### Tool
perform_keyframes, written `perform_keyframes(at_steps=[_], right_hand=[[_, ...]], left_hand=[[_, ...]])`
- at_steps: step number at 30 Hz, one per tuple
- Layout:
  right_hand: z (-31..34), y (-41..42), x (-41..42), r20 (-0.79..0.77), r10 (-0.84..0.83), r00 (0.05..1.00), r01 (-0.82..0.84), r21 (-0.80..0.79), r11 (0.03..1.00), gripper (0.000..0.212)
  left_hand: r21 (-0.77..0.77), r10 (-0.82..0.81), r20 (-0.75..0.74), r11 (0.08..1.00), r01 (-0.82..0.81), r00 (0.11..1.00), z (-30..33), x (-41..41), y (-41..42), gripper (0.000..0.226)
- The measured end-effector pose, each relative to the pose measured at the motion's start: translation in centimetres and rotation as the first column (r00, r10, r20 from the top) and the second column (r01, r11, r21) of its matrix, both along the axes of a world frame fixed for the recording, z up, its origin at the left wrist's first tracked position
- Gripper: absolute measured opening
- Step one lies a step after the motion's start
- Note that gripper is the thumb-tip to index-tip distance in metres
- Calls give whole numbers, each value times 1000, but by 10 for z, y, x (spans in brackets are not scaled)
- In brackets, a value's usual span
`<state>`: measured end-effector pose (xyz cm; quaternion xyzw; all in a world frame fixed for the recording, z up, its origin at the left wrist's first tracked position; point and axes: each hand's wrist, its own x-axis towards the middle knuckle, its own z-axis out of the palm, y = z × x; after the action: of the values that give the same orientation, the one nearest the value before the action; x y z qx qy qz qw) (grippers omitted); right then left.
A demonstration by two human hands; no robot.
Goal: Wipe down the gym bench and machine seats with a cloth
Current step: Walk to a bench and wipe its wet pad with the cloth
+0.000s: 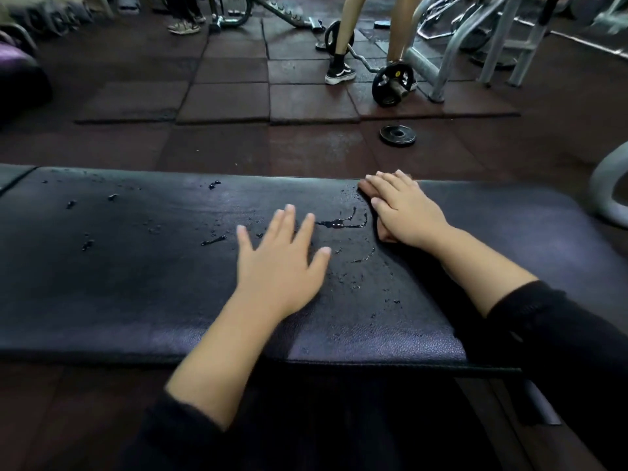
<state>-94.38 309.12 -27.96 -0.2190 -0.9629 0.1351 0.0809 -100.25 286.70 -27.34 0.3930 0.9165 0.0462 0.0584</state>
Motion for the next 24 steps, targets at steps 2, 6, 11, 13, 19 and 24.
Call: perform_keyframes(at_steps=[2,6,11,13,19,24], right_hand=[[2,-1,-4,-6,-5,1000,5,-1,1000,47],[2,-1,-4,-15,-2,1000,2,-4,1000,47],[-1,3,-7,-18,17,1000,-16,11,1000,47],[-2,5,-11,-7,22,1000,-22,5,1000,47],[4,6,-43,19,103,995,-103,27,994,42],[11,-41,-78,-12,287,958,-286,42,957,42]], left_hand=[[-21,78,-52,997,-80,996,2,-22,-24,61],[-9,173,10,985,-172,985,-4,-41,-49,60],[76,182,-30,981,-179,983,-13,-37,-51,61],[91,186,-31,979,-183,982,-13,-38,-52,60],[104,191,-33,977,-186,981,-14,-39,-50,60],[119,195,-28,974,-191,980,-14,-40,-51,60]])
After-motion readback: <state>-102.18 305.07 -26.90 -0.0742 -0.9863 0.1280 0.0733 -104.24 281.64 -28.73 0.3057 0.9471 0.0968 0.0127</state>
